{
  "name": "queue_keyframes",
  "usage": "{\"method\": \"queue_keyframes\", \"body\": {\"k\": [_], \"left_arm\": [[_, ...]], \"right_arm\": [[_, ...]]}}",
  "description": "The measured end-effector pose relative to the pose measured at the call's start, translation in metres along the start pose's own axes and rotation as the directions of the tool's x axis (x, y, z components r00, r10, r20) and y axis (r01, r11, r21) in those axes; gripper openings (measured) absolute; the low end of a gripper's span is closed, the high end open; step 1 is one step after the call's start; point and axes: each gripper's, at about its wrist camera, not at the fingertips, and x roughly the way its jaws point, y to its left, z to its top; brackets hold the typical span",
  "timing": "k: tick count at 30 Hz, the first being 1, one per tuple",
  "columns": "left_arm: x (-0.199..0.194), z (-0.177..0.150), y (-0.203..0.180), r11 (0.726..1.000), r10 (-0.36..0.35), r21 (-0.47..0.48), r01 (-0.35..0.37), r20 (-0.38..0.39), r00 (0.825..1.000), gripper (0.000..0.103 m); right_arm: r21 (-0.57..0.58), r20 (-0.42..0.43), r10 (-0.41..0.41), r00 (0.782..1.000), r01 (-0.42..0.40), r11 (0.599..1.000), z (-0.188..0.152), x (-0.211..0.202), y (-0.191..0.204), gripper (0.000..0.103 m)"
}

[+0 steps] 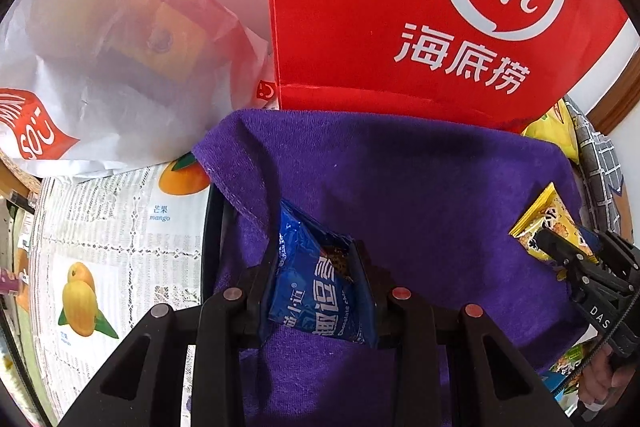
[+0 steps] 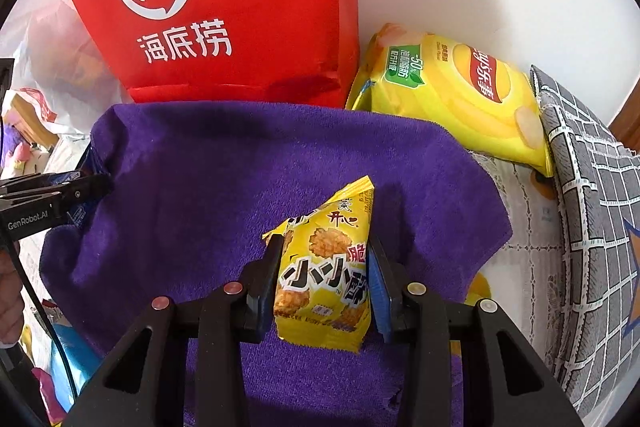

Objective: Organize snacks
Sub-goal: 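Open both tools to drop the packets onto the purple towel, then move both tools back to the pile and grasp the green chip pack with the right tool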

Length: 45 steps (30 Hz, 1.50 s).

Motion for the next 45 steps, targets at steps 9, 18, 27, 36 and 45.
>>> {"method": "queue_keyframes", "body": {"k": [9, 18, 27, 36, 45], "left_arm": [[0.009, -0.003, -0.007, 1.0, 0.009, 0.012, -0.009, -0.011, 1.0, 0.033], [-0.004, -0.002, -0.01, 0.999, -0.023, 0.025, 0.023, 0.001, 1.0, 0.055], [-0.037, 0.0, -0.013, 0.997, -0.061, 0.056, 0.056, 0.089, 0.994, 0.068], [-0.077, -0.002, -0.012, 0.992, -0.116, 0.077, 0.104, 0.163, 0.98, 0.077], [-0.138, -0.013, -0.019, 0.984, -0.157, 0.124, 0.128, 0.258, 0.953, 0.086]], "right_arm": [[-0.024, 0.015, -0.006, 1.0, 0.006, 1.0, -0.001, -0.005, 0.004, 0.054], [-0.032, 0.051, 0.002, 0.999, -0.001, 0.999, 0.0, -0.02, 0.007, 0.067], [-0.035, 0.147, 0.004, 0.989, 0.001, 0.999, 0.002, -0.066, 0.01, 0.077], [0.02, 0.216, -0.09, 0.972, 0.088, 0.996, -0.014, -0.131, 0.009, 0.093], [0.133, 0.242, -0.064, 0.968, 0.032, 0.991, -0.064, -0.186, -0.004, 0.093]]}}
